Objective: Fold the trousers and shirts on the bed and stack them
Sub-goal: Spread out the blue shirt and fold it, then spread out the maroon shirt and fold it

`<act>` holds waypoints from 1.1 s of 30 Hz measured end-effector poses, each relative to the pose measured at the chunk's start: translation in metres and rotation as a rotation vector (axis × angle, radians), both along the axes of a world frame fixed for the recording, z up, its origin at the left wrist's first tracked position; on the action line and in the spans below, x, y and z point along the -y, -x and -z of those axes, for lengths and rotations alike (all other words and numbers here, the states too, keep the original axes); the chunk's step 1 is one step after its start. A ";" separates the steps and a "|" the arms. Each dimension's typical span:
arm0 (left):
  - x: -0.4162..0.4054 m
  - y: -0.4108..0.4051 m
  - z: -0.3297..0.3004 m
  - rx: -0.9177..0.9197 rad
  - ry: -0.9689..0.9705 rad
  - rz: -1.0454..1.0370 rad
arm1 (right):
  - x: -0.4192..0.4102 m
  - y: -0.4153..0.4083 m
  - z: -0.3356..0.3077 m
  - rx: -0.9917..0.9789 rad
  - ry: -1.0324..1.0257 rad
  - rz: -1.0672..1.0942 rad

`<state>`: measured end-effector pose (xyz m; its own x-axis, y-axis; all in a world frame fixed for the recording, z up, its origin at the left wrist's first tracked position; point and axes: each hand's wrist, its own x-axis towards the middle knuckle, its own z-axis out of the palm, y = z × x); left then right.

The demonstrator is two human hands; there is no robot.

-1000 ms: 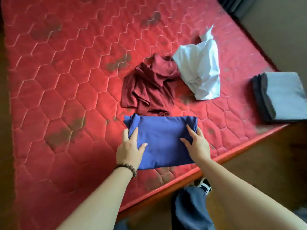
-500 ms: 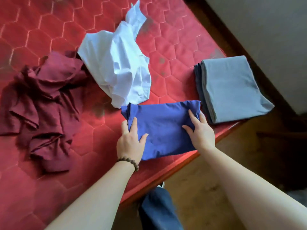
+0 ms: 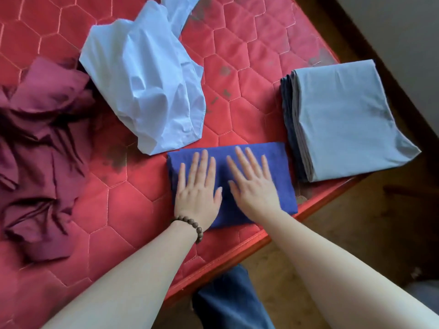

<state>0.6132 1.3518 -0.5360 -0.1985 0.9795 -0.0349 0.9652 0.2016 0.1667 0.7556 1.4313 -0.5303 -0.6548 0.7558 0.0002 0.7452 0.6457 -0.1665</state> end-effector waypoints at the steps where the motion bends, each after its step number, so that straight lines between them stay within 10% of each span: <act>1: -0.002 0.001 0.005 0.007 0.055 0.031 | 0.004 0.009 0.007 0.035 0.040 -0.051; 17: 0.007 0.026 0.036 0.053 0.144 -0.078 | -0.015 -0.025 0.025 0.318 0.256 0.232; 33: 0.205 0.233 -0.009 -0.083 0.300 -0.381 | 0.117 0.187 -0.026 0.185 0.245 -0.233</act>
<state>0.3798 1.1472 -0.5270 -0.5551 0.7857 -0.2730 0.8208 0.5706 -0.0266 0.5681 1.3147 -0.5040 -0.7812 0.5494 -0.2965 0.6149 0.7592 -0.2133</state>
